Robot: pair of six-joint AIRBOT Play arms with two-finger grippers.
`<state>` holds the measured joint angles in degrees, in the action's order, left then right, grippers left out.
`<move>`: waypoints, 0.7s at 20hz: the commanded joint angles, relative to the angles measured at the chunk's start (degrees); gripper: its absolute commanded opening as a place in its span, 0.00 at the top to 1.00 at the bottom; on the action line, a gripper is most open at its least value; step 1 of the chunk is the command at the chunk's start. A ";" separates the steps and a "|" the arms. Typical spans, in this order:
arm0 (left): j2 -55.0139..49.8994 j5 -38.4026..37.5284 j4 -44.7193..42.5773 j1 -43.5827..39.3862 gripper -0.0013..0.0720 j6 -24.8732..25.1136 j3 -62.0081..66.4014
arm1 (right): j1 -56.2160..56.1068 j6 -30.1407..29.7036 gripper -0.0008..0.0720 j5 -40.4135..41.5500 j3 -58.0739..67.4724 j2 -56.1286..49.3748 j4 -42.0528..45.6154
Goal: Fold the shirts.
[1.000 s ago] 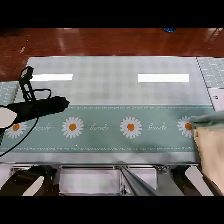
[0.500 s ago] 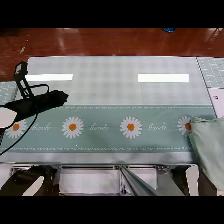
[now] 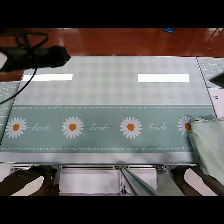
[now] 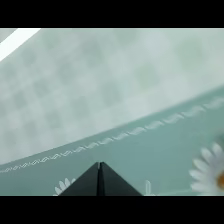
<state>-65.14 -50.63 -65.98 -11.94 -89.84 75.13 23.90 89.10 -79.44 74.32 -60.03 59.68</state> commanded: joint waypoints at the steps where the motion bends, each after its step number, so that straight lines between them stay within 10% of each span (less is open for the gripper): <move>1: -9.81 -13.55 -3.65 -1.27 0.95 1.53 11.34 | -24.81 2.16 0.96 11.74 5.35 -8.90 12.83; 5: -12.02 -16.00 -14.38 -0.20 0.95 -4.59 1.33 | -34.21 7.58 0.96 8.02 5.35 -18.08 31.23; 14: -12.04 -15.85 -14.21 0.02 0.95 -4.52 -0.31 | -34.42 7.67 0.96 7.37 5.35 -19.67 32.37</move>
<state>-77.06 -66.30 -79.70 -11.99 -94.08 75.09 -10.02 96.51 -72.18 79.59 -79.26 90.78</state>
